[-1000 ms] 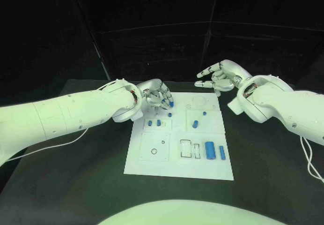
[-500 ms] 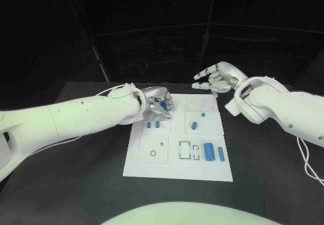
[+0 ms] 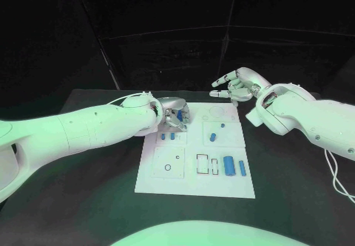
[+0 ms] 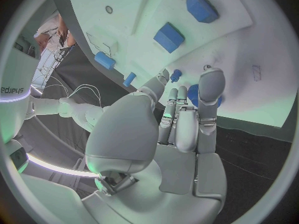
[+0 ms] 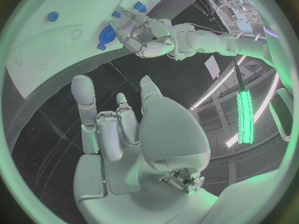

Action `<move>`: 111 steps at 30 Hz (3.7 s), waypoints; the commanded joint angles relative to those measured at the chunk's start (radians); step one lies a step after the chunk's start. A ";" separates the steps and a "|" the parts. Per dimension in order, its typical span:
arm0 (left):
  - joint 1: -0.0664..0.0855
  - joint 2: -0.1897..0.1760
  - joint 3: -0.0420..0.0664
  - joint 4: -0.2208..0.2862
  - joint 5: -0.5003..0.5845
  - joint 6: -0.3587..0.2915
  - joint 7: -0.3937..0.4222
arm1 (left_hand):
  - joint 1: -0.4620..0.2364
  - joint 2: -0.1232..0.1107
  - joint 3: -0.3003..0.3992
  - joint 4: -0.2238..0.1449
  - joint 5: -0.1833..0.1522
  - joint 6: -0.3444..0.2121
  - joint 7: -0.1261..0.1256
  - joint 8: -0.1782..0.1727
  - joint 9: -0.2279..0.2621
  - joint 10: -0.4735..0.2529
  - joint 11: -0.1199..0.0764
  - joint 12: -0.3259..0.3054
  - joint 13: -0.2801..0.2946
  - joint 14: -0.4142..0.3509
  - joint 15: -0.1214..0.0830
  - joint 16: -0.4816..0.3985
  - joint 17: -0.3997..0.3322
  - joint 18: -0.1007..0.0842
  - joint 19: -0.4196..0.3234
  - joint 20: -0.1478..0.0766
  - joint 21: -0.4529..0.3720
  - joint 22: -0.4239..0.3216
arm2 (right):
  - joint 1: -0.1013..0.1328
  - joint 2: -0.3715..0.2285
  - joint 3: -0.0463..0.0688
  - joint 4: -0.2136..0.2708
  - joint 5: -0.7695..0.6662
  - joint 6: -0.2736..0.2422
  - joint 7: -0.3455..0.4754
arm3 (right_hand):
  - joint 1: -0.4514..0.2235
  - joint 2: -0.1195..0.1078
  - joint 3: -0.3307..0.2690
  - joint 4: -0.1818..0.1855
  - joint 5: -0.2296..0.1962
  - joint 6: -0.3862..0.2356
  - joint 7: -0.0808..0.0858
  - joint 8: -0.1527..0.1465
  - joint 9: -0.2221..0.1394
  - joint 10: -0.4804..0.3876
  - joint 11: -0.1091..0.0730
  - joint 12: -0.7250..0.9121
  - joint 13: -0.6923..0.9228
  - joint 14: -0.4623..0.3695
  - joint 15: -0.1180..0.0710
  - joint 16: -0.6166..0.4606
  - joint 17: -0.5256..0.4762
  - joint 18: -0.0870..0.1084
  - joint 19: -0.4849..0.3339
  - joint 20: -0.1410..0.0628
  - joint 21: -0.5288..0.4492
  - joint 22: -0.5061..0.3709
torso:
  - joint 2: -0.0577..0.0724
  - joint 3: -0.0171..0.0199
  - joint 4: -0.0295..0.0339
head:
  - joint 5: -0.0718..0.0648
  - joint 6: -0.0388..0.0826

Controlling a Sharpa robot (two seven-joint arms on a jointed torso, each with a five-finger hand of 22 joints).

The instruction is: Assemble the parts on the task board

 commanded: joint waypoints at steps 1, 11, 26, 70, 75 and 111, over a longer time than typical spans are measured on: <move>0.000 0.006 0.000 -0.006 -0.043 0.028 -0.014 | 0.005 0.014 0.006 -0.004 -0.002 0.014 0.000 -0.006 -0.002 0.014 0.002 -0.005 -0.001 0.030 -0.003 0.006 -0.001 -0.015 0.009 0.001 0.009 0.005 | 0.001 0.001 0.001 0.000 -0.001 0.005 0.009 | -0.003 0.007 -0.005 0.000 0.005 -0.008 -0.002 -0.005 -0.001 -0.007 -0.001 -0.004 0.012 0.069 -0.003 -0.003 0.114 0.020 -0.006 0.001 -0.004 0.000 | 0.000 -0.0001 -0.0003 | 0.001 0.001; -0.001 0.018 0.000 -0.018 -0.049 0.045 -0.023 | 0.015 0.033 0.043 -0.012 -0.001 0.040 -0.002 -0.011 -0.009 0.054 -0.001 -0.004 -0.002 0.032 -0.004 0.010 0.000 -0.017 0.010 0.000 0.027 0.027 | 0.001 0.003 0.001 -0.001 -0.001 0.006 0.009 | -0.003 0.007 -0.005 0.000 0.005 -0.008 -0.002 -0.005 -0.001 -0.007 -0.001 -0.004 0.012 0.069 -0.003 -0.003 0.114 0.020 -0.006 0.001 -0.004 0.000 | 0.000 0.0001 -0.0006 | 0.001 0.000; -0.004 0.036 0.000 -0.039 -0.050 0.070 -0.034 | 0.013 0.041 0.069 -0.015 -0.001 0.056 0.000 -0.015 -0.012 0.067 -0.002 -0.013 -0.004 0.033 -0.004 0.012 -0.002 -0.021 0.011 0.000 0.048 0.050 | 0.001 0.002 0.001 0.002 -0.001 0.006 0.008 | -0.003 0.007 -0.005 0.000 0.005 -0.008 -0.002 -0.005 -0.001 -0.007 -0.001 -0.004 0.012 0.069 -0.003 -0.003 0.114 0.020 -0.006 0.001 -0.004 0.000 | 0.000 0.0002 -0.0008 | 0.000 -0.003; 0.000 -0.098 0.013 0.088 -0.029 -0.056 0.006 | -0.001 0.033 0.215 -0.046 -0.002 0.115 0.011 -0.054 -0.015 0.167 -0.006 -0.081 -0.003 0.034 -0.007 0.019 -0.016 -0.032 0.018 -0.004 0.121 0.138 | 0.001 0.006 0.001 -0.018 0.003 0.014 0.010 | -0.005 0.015 -0.007 0.004 0.008 -0.007 -0.002 -0.005 -0.001 -0.006 -0.001 -0.003 0.012 0.069 -0.003 -0.003 0.114 0.020 -0.006 0.001 -0.005 -0.003 | 0.000 0.0002 0.0019 | 0.006 0.022; 0.000 -0.134 0.014 0.105 -0.029 -0.049 -0.007 | -0.007 0.027 0.218 -0.046 -0.003 0.119 0.010 -0.056 -0.015 0.171 -0.006 -0.084 -0.003 0.033 -0.007 0.019 -0.018 -0.032 0.019 -0.003 0.125 0.142 | 0.001 0.005 0.001 -0.019 0.004 0.013 0.010 | -0.005 0.015 -0.007 0.004 0.008 -0.007 -0.002 -0.005 -0.001 -0.006 -0.001 -0.003 0.012 0.069 -0.003 -0.003 0.114 0.020 -0.006 0.001 -0.005 -0.003 | 0.000 -0.0004 0.0026 | 0.007 0.021; -0.004 -0.147 0.013 0.093 -0.029 0.019 -0.051 | -0.023 0.011 0.221 -0.044 -0.006 0.126 0.008 -0.061 -0.014 0.182 -0.008 -0.094 -0.002 0.032 -0.008 0.018 -0.024 -0.033 0.018 -0.003 0.133 0.153 | 0.000 0.003 0.001 -0.018 0.004 0.013 0.009 | -0.005 0.015 -0.007 0.004 0.008 -0.007 -0.002 -0.005 -0.001 -0.006 -0.001 -0.003 0.012 0.069 -0.003 -0.003 0.114 0.020 -0.006 0.001 -0.005 -0.003 | 0.000 0.0006 -0.0002 | 0.016 0.008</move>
